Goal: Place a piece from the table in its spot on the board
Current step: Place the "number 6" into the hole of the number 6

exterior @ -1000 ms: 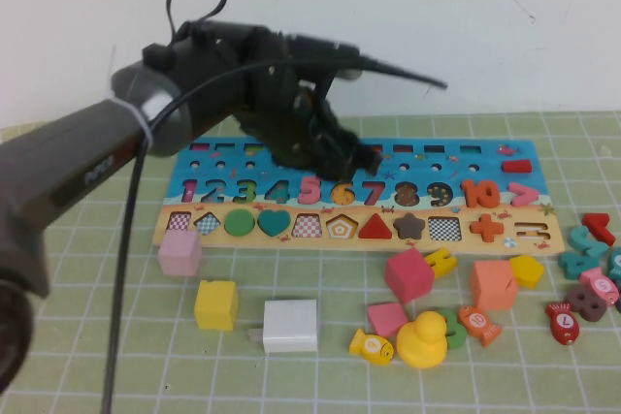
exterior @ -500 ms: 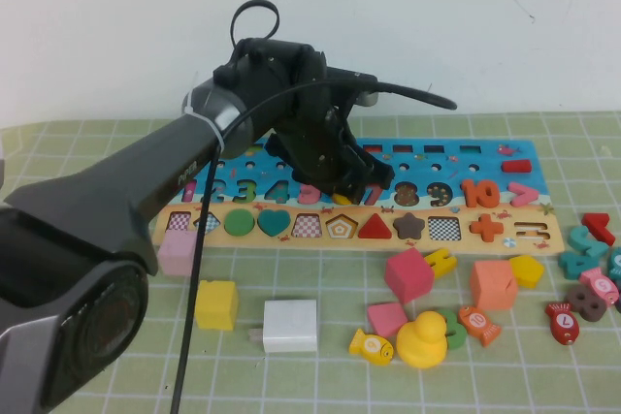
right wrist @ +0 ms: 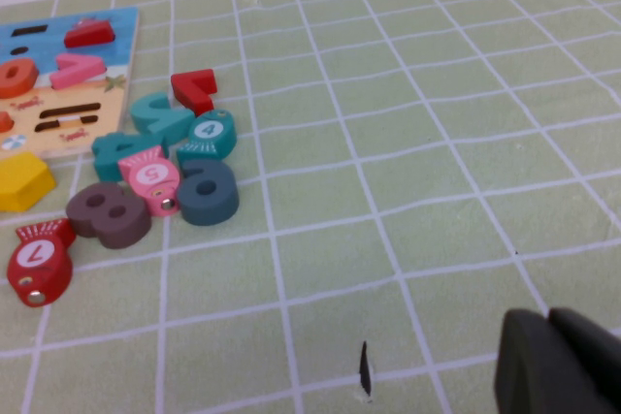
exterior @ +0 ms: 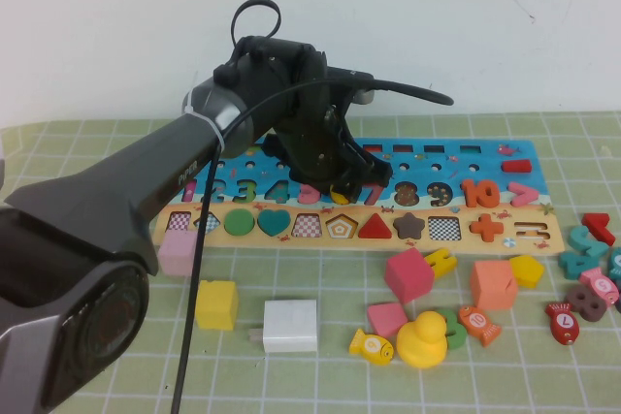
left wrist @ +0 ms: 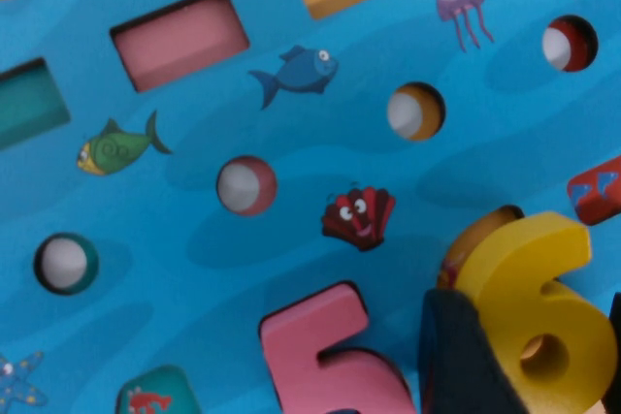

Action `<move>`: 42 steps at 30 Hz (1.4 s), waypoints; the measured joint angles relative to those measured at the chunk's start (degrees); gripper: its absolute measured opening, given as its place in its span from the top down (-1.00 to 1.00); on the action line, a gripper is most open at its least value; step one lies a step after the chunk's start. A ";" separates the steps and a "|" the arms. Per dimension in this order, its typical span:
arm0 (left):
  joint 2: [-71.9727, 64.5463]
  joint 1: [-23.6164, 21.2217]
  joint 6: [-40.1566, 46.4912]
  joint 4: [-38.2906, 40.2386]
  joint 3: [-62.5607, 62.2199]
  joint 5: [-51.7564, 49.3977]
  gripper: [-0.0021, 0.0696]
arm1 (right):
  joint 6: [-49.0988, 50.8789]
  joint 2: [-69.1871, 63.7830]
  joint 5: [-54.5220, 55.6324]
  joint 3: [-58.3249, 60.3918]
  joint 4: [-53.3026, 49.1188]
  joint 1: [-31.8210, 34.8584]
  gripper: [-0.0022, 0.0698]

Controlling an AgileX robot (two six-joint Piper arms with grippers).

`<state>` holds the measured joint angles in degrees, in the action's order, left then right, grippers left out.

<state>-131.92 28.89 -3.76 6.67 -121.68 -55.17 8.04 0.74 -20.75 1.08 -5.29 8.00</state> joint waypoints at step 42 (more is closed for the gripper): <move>-4.23 0.30 4.36 5.76 -9.88 -5.67 0.93 | 0.00 0.00 0.00 0.00 0.00 0.00 0.95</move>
<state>-136.15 29.18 0.60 12.43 -131.57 -60.84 8.04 0.74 -20.75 1.08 -5.29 8.00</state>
